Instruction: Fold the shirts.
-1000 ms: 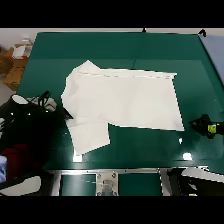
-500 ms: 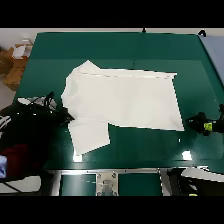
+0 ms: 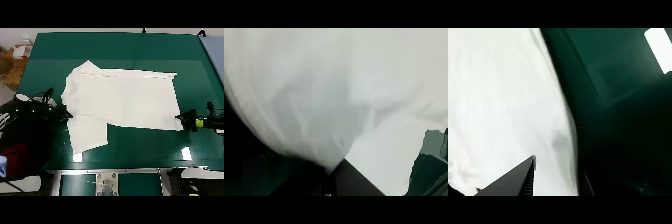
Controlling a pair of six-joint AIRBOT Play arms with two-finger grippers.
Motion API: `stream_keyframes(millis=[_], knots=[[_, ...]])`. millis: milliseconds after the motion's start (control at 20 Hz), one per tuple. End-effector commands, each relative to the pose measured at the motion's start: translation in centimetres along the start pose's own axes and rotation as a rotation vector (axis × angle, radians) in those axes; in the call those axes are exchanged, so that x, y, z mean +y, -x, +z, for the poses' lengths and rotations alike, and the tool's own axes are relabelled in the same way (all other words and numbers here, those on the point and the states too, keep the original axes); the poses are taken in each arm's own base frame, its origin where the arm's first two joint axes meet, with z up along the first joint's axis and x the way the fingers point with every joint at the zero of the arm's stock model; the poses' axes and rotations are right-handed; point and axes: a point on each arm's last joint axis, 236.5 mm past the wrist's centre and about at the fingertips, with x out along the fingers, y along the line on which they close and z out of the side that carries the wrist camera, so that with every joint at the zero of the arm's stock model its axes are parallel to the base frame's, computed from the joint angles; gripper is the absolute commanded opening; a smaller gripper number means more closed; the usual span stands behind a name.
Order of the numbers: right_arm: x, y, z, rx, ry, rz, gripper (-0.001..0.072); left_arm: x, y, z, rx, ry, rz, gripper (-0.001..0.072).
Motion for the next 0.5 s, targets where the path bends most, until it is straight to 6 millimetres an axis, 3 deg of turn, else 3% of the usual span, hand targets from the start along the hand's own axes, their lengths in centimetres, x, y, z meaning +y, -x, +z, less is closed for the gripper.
stream_keyframes(millis=[0, 150, 450], knots=[[-2.0, -0.5, -2.9, 0.143, 0.083, -0.095, 0.0369, 0.0, 0.0, 0.1, -0.001, -0.002, 0.000, 0.0025], [-3.7, 0.6, -4.8, 0.235, 0.093, -0.157, 0.0360, -0.1, 0.0, -0.1, 0.006, -0.002, -0.003, 0.0026], [-3.5, 1.1, -5.3, 0.261, 0.088, -0.150, 0.0332, -0.2, 0.0, -0.4, 0.018, -0.002, -0.009, 0.0026]])
